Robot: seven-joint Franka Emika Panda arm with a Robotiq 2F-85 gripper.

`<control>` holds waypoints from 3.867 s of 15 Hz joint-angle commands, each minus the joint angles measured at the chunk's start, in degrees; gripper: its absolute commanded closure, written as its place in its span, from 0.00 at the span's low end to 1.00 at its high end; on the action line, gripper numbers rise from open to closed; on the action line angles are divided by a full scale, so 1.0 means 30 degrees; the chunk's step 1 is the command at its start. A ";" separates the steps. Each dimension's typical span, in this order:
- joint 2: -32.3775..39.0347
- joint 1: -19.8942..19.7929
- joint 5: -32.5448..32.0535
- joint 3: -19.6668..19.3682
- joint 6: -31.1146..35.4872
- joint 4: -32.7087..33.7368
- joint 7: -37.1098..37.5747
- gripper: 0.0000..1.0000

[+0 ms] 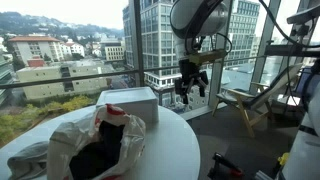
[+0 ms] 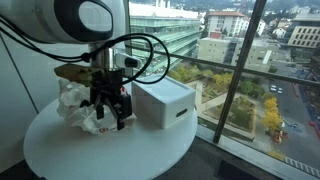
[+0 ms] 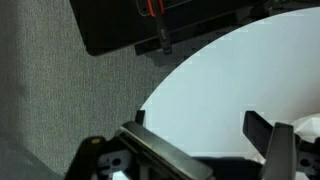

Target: Put the blue and pink shirts on the basket

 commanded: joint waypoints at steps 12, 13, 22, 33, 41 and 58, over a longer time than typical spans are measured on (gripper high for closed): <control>-0.0005 0.0177 -0.0066 -0.0171 -0.0060 0.0078 0.0052 0.00; 0.0200 0.0323 -0.0211 0.0120 0.0095 -0.0050 0.0314 0.00; 0.4191 0.4437 0.0570 0.4045 0.4080 0.0937 0.2749 0.00; 1.0389 0.7516 0.2429 0.5591 0.9929 0.4704 0.3313 0.00; 1.4963 1.0114 -0.6831 0.1262 1.7126 0.6491 0.8318 0.00; 1.8030 1.4331 -1.1225 -0.4765 1.7541 0.7993 1.3904 0.86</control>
